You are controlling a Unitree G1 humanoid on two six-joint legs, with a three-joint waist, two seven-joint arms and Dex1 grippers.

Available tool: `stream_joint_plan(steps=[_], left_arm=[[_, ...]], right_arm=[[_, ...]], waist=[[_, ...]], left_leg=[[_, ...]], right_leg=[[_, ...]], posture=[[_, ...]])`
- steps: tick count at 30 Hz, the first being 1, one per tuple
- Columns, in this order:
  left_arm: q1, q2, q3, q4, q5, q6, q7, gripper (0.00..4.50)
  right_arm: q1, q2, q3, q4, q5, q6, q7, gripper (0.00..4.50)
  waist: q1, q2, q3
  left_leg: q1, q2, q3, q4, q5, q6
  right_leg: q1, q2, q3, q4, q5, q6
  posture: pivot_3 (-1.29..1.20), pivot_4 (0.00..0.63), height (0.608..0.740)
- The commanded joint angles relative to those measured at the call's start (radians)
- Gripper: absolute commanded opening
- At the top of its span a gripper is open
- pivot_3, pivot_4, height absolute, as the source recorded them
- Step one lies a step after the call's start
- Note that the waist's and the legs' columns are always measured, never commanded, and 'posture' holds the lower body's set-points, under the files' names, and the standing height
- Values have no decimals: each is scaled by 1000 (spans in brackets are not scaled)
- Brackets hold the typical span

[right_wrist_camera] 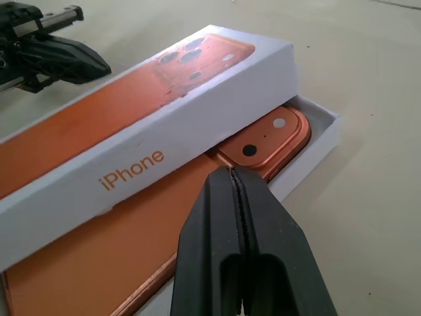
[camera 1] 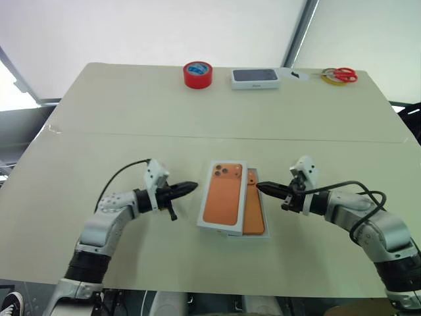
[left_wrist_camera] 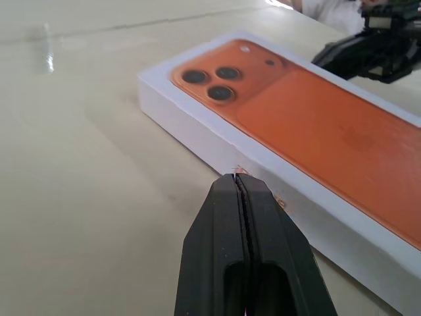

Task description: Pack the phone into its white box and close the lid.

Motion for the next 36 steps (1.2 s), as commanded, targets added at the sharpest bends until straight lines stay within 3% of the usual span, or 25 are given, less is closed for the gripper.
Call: stream_joint_plan(steps=[1,8,18,36], left_arm=[[-18,-4,-27,10,11,6,-24,0],[-49,-59,-48,-39,-9,30,-7,0],[-29,-28,-108,-162,-3,83,-40,0],[-46,-54,-97,-66,41,25,14,0]], right_arm=[[-10,12,-36,-44,17,2,45,67],[6,4,-41,-50,-35,0,71,67],[68,-37,-81,-58,-95,-20,138,67],[81,-5,-87,-47,-157,-24,127,67]], waist=[[2,0,0],[5,0,0],[4,0,0],[5,0,0]], left_leg=[[0,0,0,0,0,0],[1,0,0,1,0,0],[1,0,0,1,0,0],[3,0,0,1,0,-1]], right_leg=[[0,0,0,0,0,0],[2,0,0,0,0,0],[2,0,0,0,0,0],[3,0,0,0,0,0]], posture=[[0,150,730],[0,150,730],[0,150,730],[0,150,730]])
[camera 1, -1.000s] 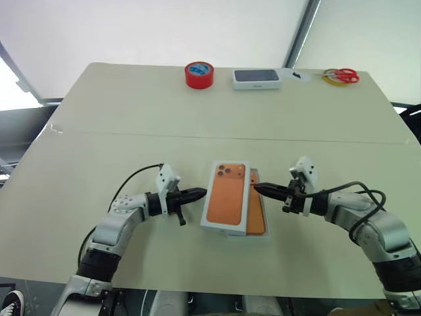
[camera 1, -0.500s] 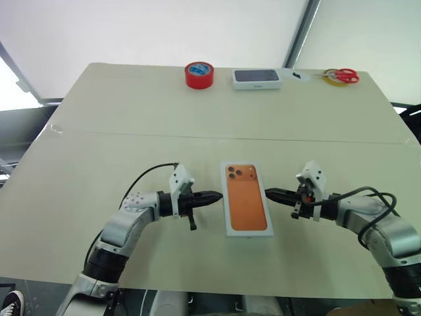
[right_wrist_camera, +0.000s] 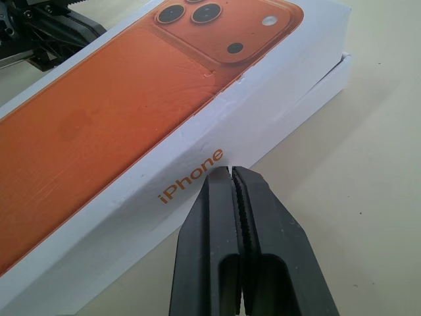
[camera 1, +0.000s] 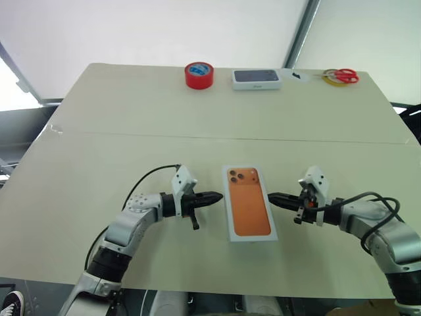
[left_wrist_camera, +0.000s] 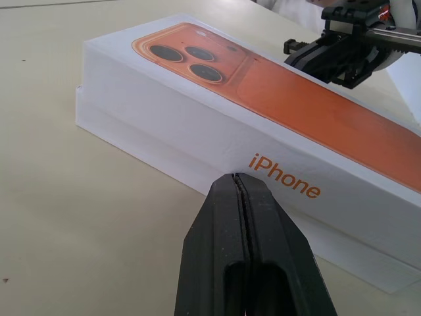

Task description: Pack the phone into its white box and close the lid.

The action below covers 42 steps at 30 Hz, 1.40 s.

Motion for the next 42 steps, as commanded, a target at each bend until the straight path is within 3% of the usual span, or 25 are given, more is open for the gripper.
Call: stream_joint_plan(steps=[1,21,32,38,42], left_arm=[[-6,-9,11,-6,7,-28,8,0],[-78,-97,33,69,26,-19,85,0],[-83,-100,37,78,36,-12,96,0],[-72,-95,39,82,52,-23,123,0],[-102,-106,76,110,110,-97,219,0]], right_arm=[[-26,15,-4,-8,-10,-17,0,67],[-109,45,30,40,-97,-18,-17,67],[-143,67,46,100,-165,-54,-32,67],[-179,72,94,169,-278,-123,-74,67],[-257,127,-24,251,-249,-227,-149,67]], waist=[[0,0,0],[1,0,0],[0,0,0],[1,0,0],[-1,0,0]], left_leg=[[0,0,0,0,0,0],[0,0,0,1,3,-4],[0,0,0,1,3,-6],[0,0,0,1,4,-6],[1,0,1,1,4,-7]], right_leg=[[0,0,0,0,0,0],[0,0,0,1,0,0],[0,0,0,1,0,0],[0,1,0,1,0,0],[0,1,0,2,0,0]], posture=[[0,150,730],[0,150,730],[0,150,730],[0,150,730],[0,150,730]])
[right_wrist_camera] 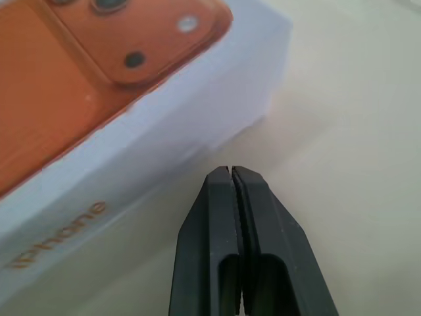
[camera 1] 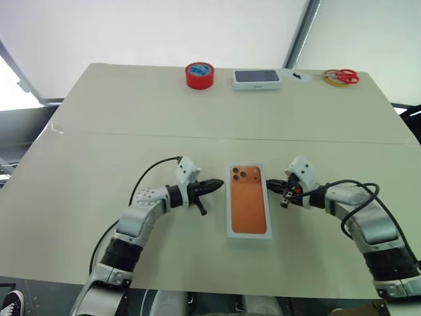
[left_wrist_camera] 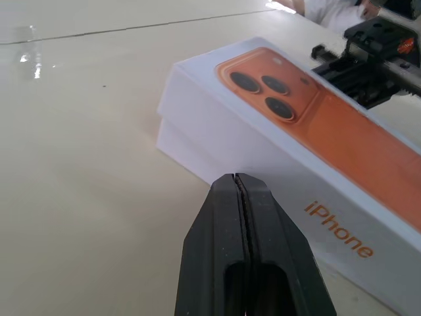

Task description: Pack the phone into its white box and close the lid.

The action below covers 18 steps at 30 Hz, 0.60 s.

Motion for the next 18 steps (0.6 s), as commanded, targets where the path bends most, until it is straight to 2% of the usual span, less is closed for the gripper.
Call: stream_joint_plan(steps=[1,4,8,13,16,18], left_arm=[[-37,-22,61,-16,3,-54,66,0],[-54,-53,98,-62,-59,-50,60,0],[-67,-75,90,-112,-120,-15,15,0],[-67,-49,0,-61,-49,-7,-17,0],[-83,-27,-61,15,51,-22,13,0],[-100,-30,-79,69,102,-28,49,0]], right_arm=[[-76,29,-148,28,81,-62,-26,67],[-88,42,-206,-8,186,-41,40,67],[-41,35,-189,-114,289,40,133,67],[34,-8,-59,-134,180,38,157,67],[56,-27,23,-98,21,-123,142,67],[42,-23,52,-69,-29,-119,114,67]], waist=[[0,0,0],[3,0,0],[2,0,0],[0,0,0],[1,0,0],[1,-1,0]], left_leg=[[0,0,0,0,0,0],[0,0,0,0,0,0],[0,0,0,0,0,0],[4,0,0,0,0,0],[6,0,0,0,0,1],[6,0,0,0,-1,1]], right_leg=[[0,0,0,0,0,0],[0,0,0,0,0,0],[0,0,0,0,0,0],[4,0,0,0,0,0],[6,0,0,0,0,0],[5,1,0,0,0,0]], posture=[[0,150,730],[0,150,730],[0,150,730],[0,150,730],[0,150,730],[0,150,730]])
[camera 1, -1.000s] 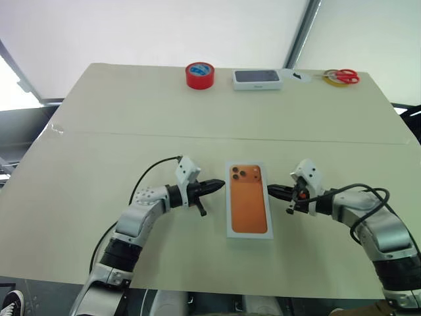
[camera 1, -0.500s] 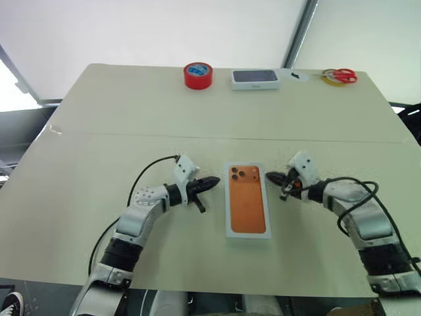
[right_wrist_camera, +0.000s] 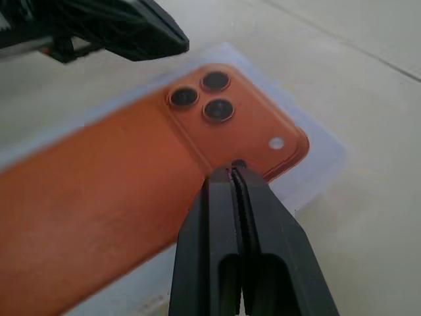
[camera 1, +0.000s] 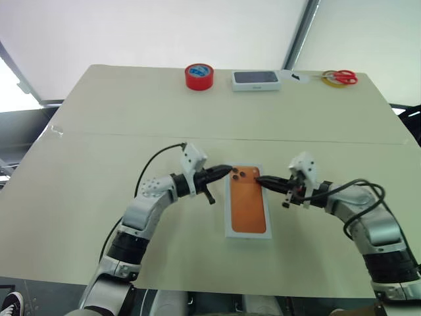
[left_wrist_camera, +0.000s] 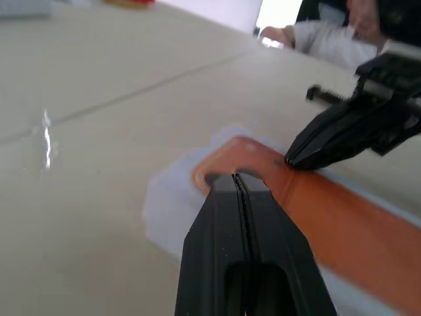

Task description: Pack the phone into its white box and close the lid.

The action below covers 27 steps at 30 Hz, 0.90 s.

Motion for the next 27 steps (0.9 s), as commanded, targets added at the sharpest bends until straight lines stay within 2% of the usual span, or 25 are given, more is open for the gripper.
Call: stream_joint_plan(steps=[1,4,7,10,17,19,22,24,27], left_arm=[[-36,-5,-31,59,83,-14,52,0],[-40,-24,-14,54,62,18,57,0],[-26,-14,0,28,33,47,34,0],[9,14,8,-11,19,31,-6,0],[69,47,47,-140,-106,59,-118,0],[96,78,70,-203,-189,138,-166,0],[136,149,115,-282,-256,187,-208,831],[168,215,190,-295,-223,152,-168,1791],[172,259,285,-293,-220,138,-99,3392]], right_arm=[[-19,-17,50,48,-118,-39,-44,67],[-24,-14,59,67,-136,-67,-33,67],[-6,-19,42,28,-77,-40,20,67],[24,-38,19,0,-38,-37,65,67],[132,-135,-26,-115,100,5,235,67],[131,-162,-32,-127,155,76,275,67],[53,-120,-88,-75,210,155,206,881],[-14,-82,-143,-23,226,147,143,1857],[-41,-100,-166,29,206,124,159,3471]], waist=[[1,-1,-1],[2,-2,-2],[1,-2,-2],[-1,-2,-2],[1,-2,-2],[-1,-2,-2],[-15,-1,-1],[-25,-1,-1],[-21,0,-1]], left_leg=[[1,0,0,0,1,-1],[7,0,0,0,-1,1],[8,0,-1,0,-3,4],[8,0,-1,-1,0,0],[7,0,-2,-2,-3,4],[7,0,-2,-2,-3,4],[7,1,-2,-3,-3,4],[7,1,-3,-3,-3,4],[7,1,-3,-5,-2,2]], right_leg=[[1,0,0,0,0,0],[9,-1,0,-1,0,0],[10,-1,0,-1,0,0],[9,-1,0,-2,0,0],[9,-2,0,-3,0,0],[9,-2,0,-3,0,0],[9,-2,0,-4,0,0],[8,-2,0,-4,0,-1],[7,-2,-1,-4,0,-1]], posture=[[0,150,730],[0,150,730],[0,150,730],[0,150,730],[0,150,730],[0,150,730],[0,150,730],[0,150,730],[0,150,730]])
